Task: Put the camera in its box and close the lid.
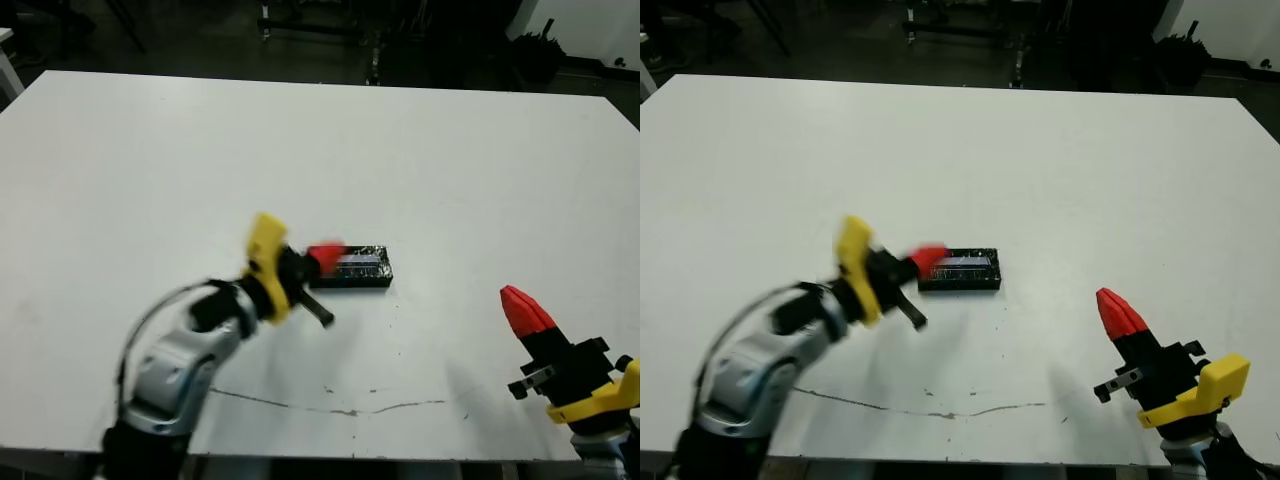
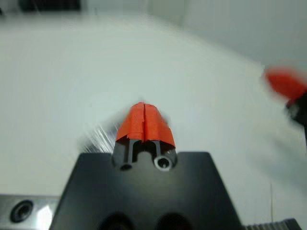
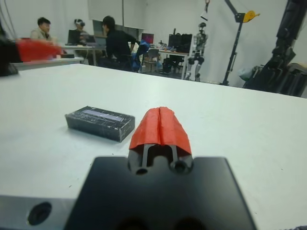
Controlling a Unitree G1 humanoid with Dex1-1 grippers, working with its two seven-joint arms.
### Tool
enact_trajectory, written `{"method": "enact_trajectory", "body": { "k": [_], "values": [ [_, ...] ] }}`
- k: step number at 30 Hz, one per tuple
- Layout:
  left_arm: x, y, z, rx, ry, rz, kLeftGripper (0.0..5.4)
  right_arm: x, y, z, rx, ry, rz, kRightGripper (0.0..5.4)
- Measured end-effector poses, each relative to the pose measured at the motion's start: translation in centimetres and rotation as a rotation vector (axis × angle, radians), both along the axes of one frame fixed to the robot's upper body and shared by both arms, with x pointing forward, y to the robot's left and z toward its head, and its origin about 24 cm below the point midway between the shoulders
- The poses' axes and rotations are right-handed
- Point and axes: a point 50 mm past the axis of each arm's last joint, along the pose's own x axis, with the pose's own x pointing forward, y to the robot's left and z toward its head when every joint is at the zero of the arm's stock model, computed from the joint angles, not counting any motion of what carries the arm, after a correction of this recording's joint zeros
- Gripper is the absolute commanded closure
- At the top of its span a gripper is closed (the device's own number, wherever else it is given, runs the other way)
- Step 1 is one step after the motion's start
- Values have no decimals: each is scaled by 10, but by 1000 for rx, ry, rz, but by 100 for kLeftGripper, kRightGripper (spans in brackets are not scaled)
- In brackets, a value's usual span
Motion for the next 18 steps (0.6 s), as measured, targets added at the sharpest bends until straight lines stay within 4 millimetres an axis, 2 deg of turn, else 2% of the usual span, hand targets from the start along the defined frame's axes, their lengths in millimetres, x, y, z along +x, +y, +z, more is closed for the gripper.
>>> {"method": "enact_trajectory", "body": {
  "k": [4,7,12,18],
  "values": [
    [-5,30,15,-30,-197,192,538,3,3,2,19,-13,-74,540],
    [-10,52,14,-5,-303,336,538,6,7,7,23,2,-144,540],
    [-22,78,-9,33,-302,537,538,13,12,12,-14,1,-241,540],
    [-40,74,-51,-7,-178,699,538,28,27,18,0,-89,-394,540]
  ]
}}
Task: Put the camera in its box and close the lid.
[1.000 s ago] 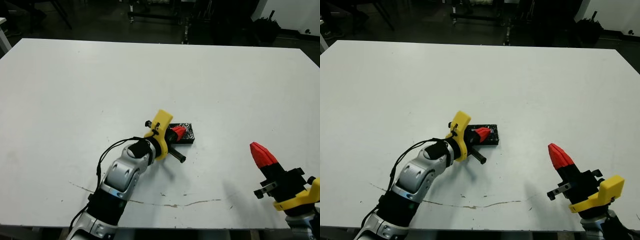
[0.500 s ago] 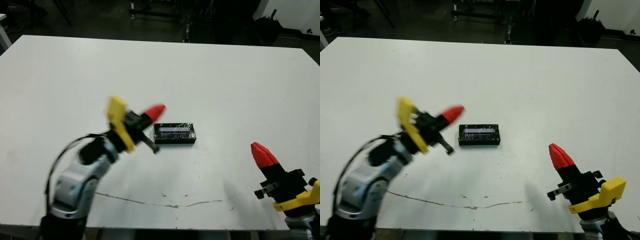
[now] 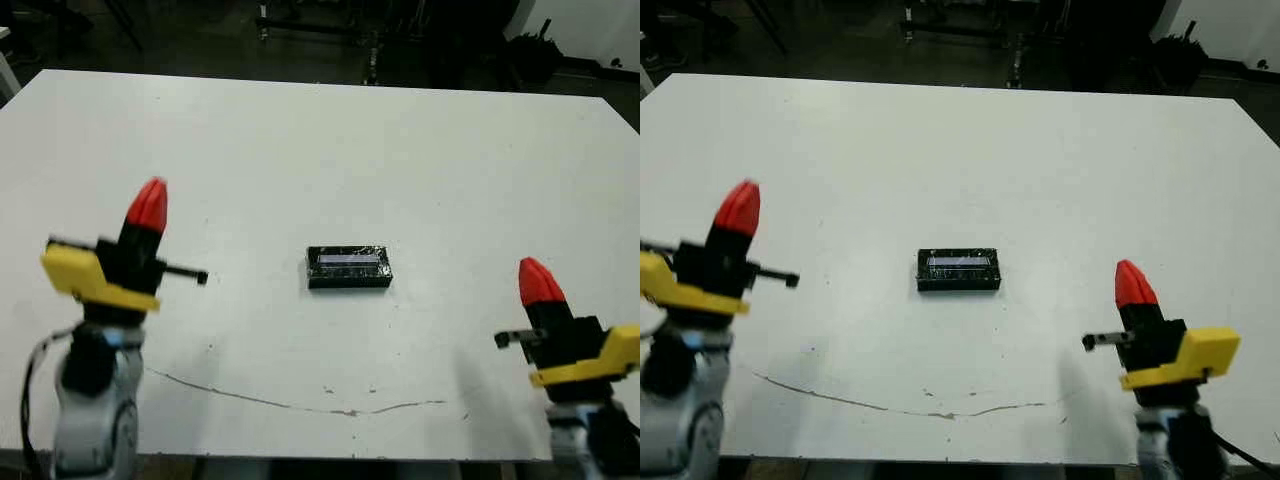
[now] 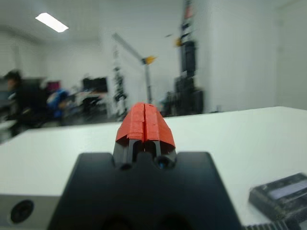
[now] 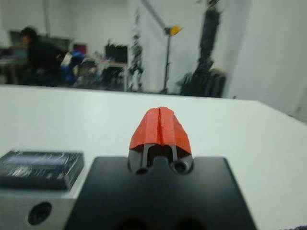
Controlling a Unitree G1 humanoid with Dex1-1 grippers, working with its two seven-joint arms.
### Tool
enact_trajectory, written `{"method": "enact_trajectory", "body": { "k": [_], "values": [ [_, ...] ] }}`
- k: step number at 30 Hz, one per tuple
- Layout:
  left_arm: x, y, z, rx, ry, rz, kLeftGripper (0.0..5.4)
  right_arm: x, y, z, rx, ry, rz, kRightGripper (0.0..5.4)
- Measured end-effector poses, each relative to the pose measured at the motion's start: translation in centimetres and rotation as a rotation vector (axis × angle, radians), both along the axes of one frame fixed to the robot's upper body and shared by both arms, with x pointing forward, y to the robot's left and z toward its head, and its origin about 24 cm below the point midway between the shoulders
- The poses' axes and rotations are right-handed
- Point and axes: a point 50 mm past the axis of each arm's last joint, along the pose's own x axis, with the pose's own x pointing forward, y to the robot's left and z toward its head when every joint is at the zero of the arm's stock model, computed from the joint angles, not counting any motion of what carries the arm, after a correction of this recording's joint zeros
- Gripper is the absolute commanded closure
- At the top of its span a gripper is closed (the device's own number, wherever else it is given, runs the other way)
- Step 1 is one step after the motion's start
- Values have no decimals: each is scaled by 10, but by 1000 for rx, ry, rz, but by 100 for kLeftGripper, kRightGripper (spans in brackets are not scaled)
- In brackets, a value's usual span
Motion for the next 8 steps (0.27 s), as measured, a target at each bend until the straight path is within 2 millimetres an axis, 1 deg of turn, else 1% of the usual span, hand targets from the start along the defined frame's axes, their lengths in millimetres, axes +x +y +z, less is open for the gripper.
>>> {"method": "enact_trajectory", "body": {
  "k": [3,8],
  "values": [
    [-2,-8,-11,-34,32,10,538,5,5,-2,-2,1,-16,540],
    [-2,-16,-14,-49,82,1,538,8,8,-6,2,5,-3,540]
  ]
}}
